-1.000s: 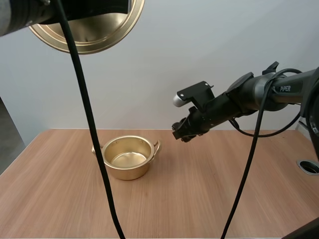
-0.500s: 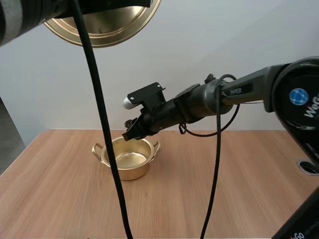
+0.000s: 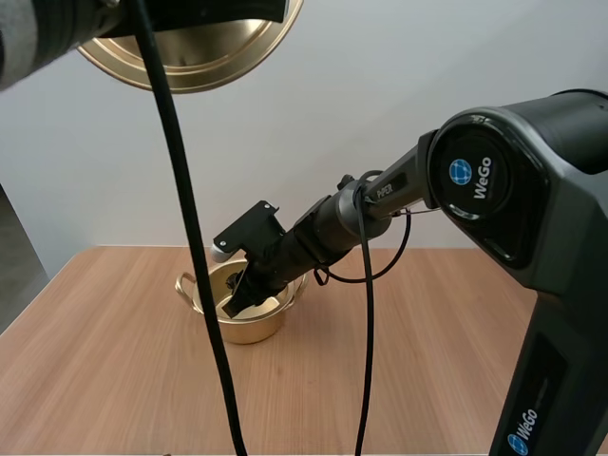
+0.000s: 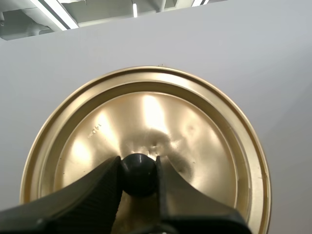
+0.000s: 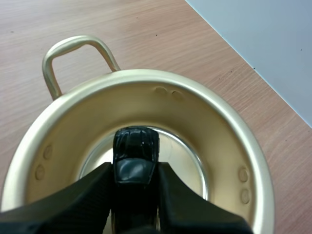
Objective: Open the pot, put the car inside, and close it
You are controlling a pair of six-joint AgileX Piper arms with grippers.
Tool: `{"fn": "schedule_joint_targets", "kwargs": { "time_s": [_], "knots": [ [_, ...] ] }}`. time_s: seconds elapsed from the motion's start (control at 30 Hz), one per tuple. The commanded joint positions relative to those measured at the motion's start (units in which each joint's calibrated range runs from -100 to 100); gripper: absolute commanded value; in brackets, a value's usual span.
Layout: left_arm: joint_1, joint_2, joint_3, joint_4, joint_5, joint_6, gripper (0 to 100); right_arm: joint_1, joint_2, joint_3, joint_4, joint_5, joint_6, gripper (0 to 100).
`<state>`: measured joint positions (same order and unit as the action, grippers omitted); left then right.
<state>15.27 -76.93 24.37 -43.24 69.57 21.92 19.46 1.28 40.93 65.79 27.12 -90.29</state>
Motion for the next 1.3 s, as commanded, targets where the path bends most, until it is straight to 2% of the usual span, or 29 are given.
{"fn": "schedule_joint_targets", "kwargs": {
  "time_s": [0.0, 0.1, 0.13, 0.17, 0.27, 0.33, 0.37, 0.5, 0.57, 0.6, 0.67, 0.7, 0.8, 0.93, 1.0, 1.03, 1.1, 1.2, 1.27],
  "knots": [
    [-0.02, -0.06, 0.00, 0.74, -0.08, 0.05, 0, 0.03, -0.02, -0.03, -0.12, 0.24, 0.02, 0],
    [-0.02, -0.06, 0.00, 1.93, -0.08, 0.05, 0, 0.03, -0.02, -0.03, -2.17, 0.44, 0.02, 0],
    [-0.02, -0.06, 0.00, 2.17, -0.08, 0.05, 0, 0.03, -0.02, -0.03, -2.47, 0.44, 0.02, 4],
    [-0.02, -0.06, 0.00, 2.29, -0.08, 0.05, 0, 0.03, -0.02, -0.03, -2.47, 0.44, 0.11, 14],
    [-0.02, -0.06, 0.00, 2.56, -0.08, 0.05, 0, 0.03, -0.02, -0.03, -2.47, 0.44, 1.04, 53],
    [-0.02, -0.06, 0.00, 2.80, -0.08, 0.05, 0, 0.03, -0.02, -0.03, -2.56, 0.44, 2.10, 66],
    [-0.02, -0.06, 0.00, 2.94, -0.08, 0.05, 0, 0.03, -0.02, -0.03, -2.56, 0.28, 2.40, 67],
    [-0.02, -0.06, 0.00, 3.17, -0.63, 0.05, 0, 0.03, -1.15, -0.03, -2.56, 0.48, 2.75, 62],
    [-0.02, -0.06, 0.00, 3.17, -0.63, 0.05, 0, -0.05, -2.91, -0.03, -2.56, 0.48, 3.08, 53],
    [-0.02, -0.06, 0.00, 3.15, -0.80, 0.05, 0, -0.12, -3.86, -0.03, -2.56, 0.48, 3.29, 45],
    [-0.02, 0.06, 0.00, 3.15, -1.17, -0.07, 0, -0.68, -6.74, -0.03, -2.83, -0.45, 5.69, 10],
    [-0.02, 0.06, 0.00, 3.15, -1.38, -0.15, 0, -1.06, -8.38, -0.03, -4.02, -0.45, 6.93, 0],
    [-0.02, 1.17, 0.00, 3.15, -1.37, -0.14, 0, -3.10, -13.40, 0.16, -8.75, -0.85, 12.48, 0],
    [-0.02, 4.58, 0.12, 3.15, 2.92, -0.14, 0, -8.64, -21.89, 1.51, -13.08, -0.88, 18.83, 0],
    [-0.02, 6.37, 0.12, 3.15, 5.61, 0.17, 0, -11.20, -25.42, 1.98, -13.08, -0.71, 19.59, 0],
    [-0.02, 8.44, 0.12, 3.15, 8.48, 0.91, 0, -14.30, -29.40, 2.51, -12.96, -0.34, 20.04, 0],
    [-0.02, 10.89, 0.12, 3.15, 12.75, 2.19, 0, -16.20, -32.88, 3.05, -12.87, 1.04, 20.16, 0],
    [-0.02, 19.55, 0.97, 3.15, 23.74, 6.83, 0, -23.21, -45.79, 5.32, -12.87, 7.37, 20.87, 0],
    [-0.02, 24.32, 4.38, 1.99, 21.54, 11.01, 0, -26.15, -52.16, 7.08, -12.87, 10.72, 20.87, 0]
  ]
}}
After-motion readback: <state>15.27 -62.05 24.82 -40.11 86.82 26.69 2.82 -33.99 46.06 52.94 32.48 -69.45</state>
